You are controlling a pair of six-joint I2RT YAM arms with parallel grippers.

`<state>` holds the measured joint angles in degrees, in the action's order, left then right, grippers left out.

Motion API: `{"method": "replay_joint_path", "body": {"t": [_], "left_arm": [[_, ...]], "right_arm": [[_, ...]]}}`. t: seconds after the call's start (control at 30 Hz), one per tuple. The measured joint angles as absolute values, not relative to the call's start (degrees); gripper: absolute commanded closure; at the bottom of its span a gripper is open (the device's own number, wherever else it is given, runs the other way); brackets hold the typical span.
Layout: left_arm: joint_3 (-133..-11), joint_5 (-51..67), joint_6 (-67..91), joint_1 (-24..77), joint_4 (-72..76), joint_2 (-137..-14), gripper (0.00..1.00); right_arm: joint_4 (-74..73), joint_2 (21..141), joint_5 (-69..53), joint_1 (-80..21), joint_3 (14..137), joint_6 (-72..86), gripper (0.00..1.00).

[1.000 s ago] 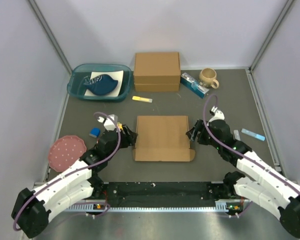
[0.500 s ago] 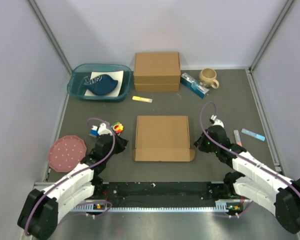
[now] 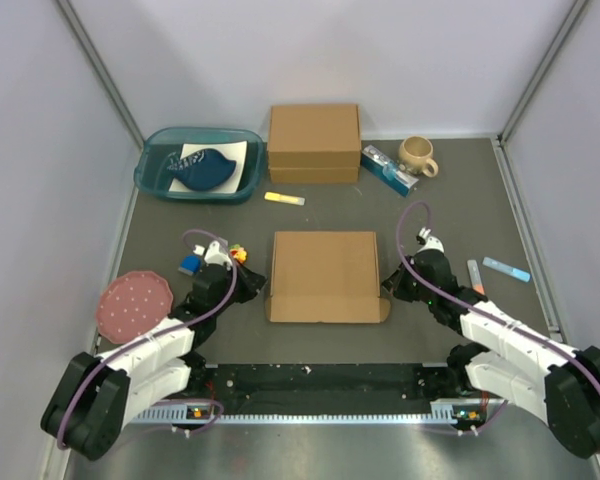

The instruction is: Fold the paper box

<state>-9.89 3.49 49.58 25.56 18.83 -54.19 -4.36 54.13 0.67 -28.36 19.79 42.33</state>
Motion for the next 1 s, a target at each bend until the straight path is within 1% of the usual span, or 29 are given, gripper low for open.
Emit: {"method": "replay_joint_path", "body": {"t": [0.47, 0.77, 0.87, 1.0], "left_arm": [[-9.56, 6.24, 49.41, 25.47, 22.50, -58.65, 1.00], [-7.77, 7.35, 49.43, 25.47, 23.62, -58.67, 1.00], [-7.66, 8.21, 49.04, 25.32, 23.38, -57.91, 1.00], [-7.66, 9.19, 48.03, 25.10, 23.03, -55.27, 1.00]], "right_arm": [[-1.61, 56.18, -0.78, -28.34, 18.61, 42.72, 1.00], [-0.38, 57.04, -1.50, -28.32, 18.31, 42.70, 1.00], [-0.54, 56.21, -1.85, -28.32, 17.98, 42.70, 1.00], [-2.50, 51.59, -2.28, -28.32, 17.67, 42.68, 1.00]]}}
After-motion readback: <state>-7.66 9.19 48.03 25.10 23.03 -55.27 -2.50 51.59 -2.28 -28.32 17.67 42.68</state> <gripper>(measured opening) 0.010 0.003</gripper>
